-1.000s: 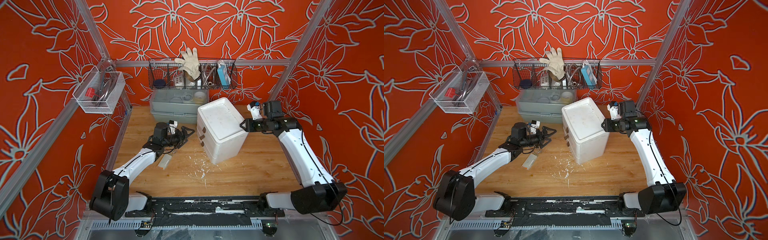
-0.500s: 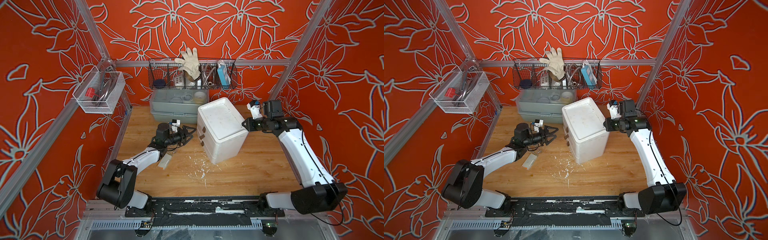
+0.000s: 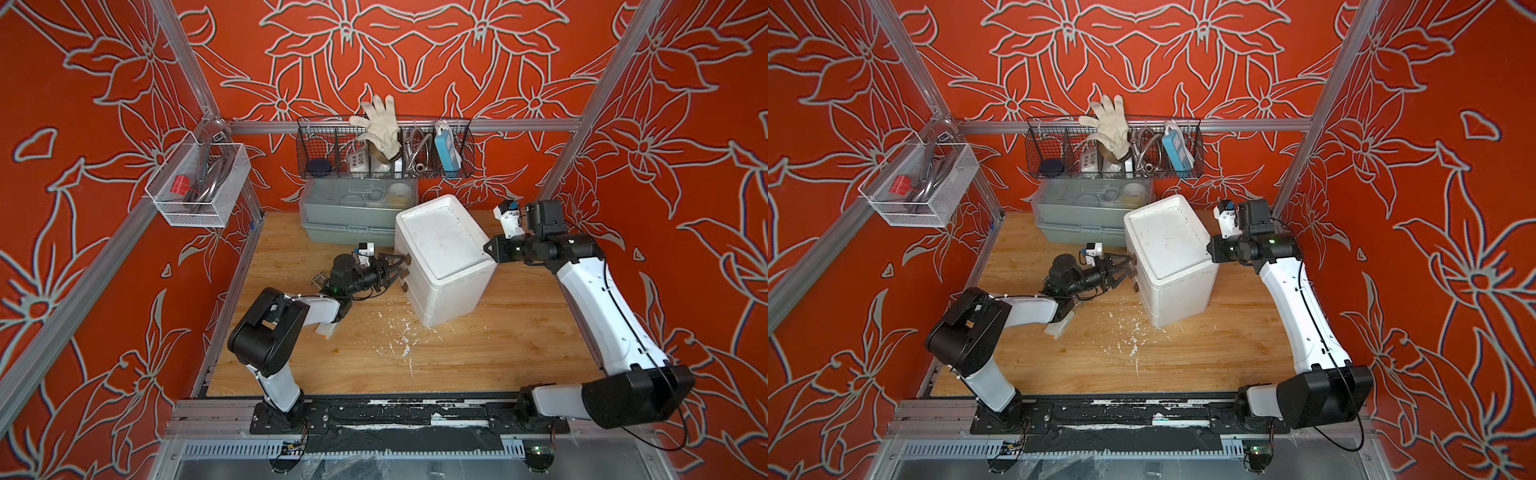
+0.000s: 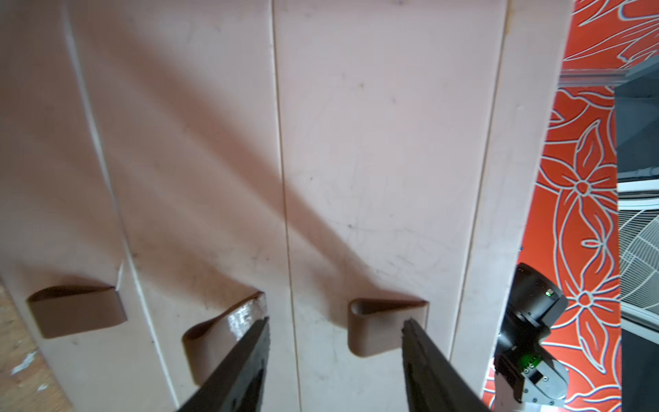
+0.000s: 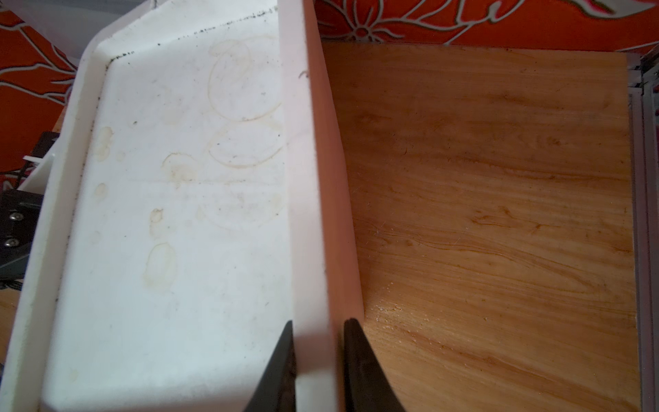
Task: Take the microphone out of the drawer
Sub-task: Open the drawer in the storage box.
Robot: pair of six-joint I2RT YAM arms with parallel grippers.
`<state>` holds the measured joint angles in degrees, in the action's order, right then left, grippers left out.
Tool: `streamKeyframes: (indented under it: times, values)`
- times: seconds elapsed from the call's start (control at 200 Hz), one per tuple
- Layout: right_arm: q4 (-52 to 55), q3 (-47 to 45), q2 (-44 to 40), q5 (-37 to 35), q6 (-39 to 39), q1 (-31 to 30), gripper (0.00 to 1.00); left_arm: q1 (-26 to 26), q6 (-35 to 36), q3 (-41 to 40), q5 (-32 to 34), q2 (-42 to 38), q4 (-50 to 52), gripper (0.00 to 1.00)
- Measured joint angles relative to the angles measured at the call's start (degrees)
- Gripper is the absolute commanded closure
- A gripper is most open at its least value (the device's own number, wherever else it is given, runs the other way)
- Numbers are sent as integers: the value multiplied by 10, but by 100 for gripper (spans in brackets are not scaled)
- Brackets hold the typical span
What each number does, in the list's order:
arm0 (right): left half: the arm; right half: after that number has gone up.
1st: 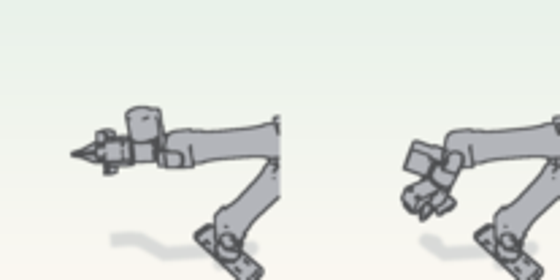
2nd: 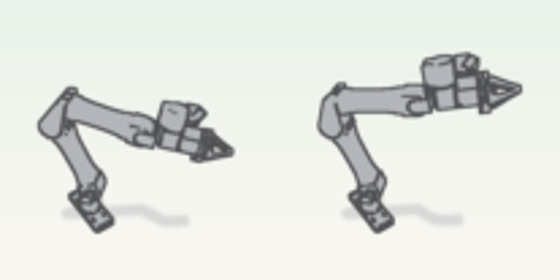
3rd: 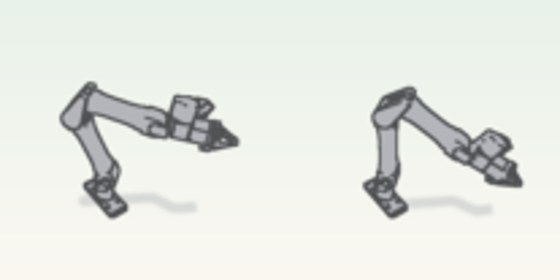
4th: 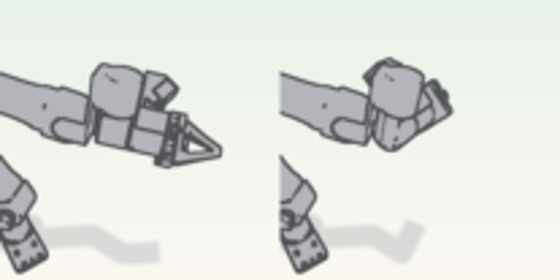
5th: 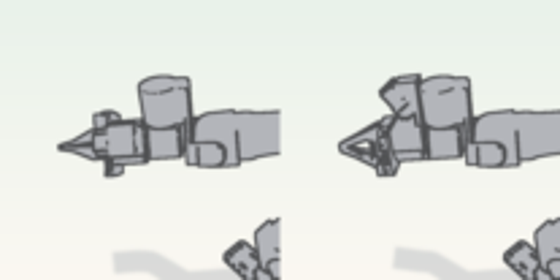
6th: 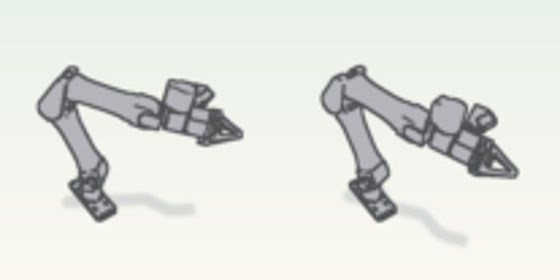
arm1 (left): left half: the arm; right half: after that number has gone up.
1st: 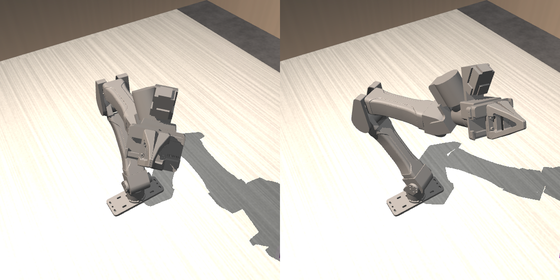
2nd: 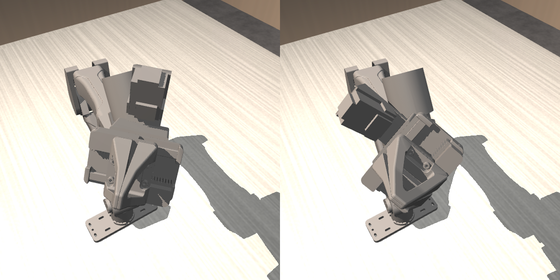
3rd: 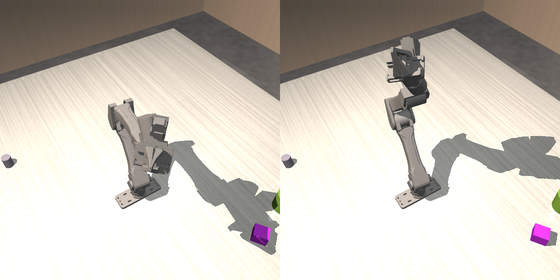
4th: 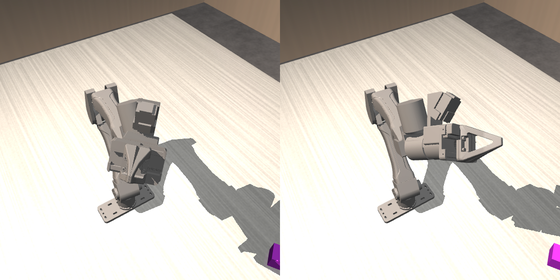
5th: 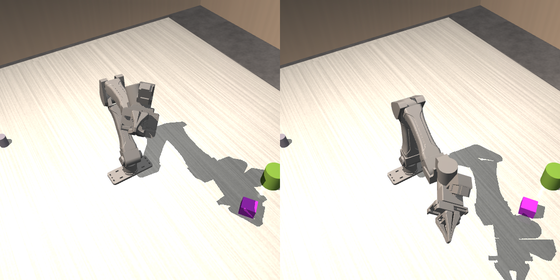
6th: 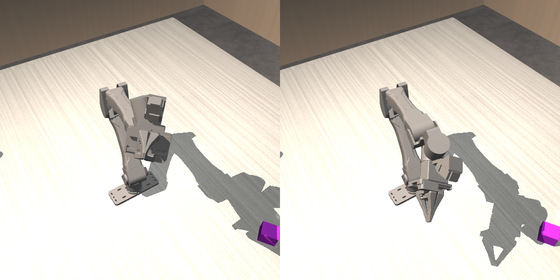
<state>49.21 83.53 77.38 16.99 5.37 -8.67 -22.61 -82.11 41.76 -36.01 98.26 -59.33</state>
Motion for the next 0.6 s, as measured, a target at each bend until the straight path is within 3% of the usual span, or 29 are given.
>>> streamKeyframes:
  times: [0.596]
  values:
    - [0,0,0,0,0,-1,96,-23,-62,-21,25,52,-122,48]
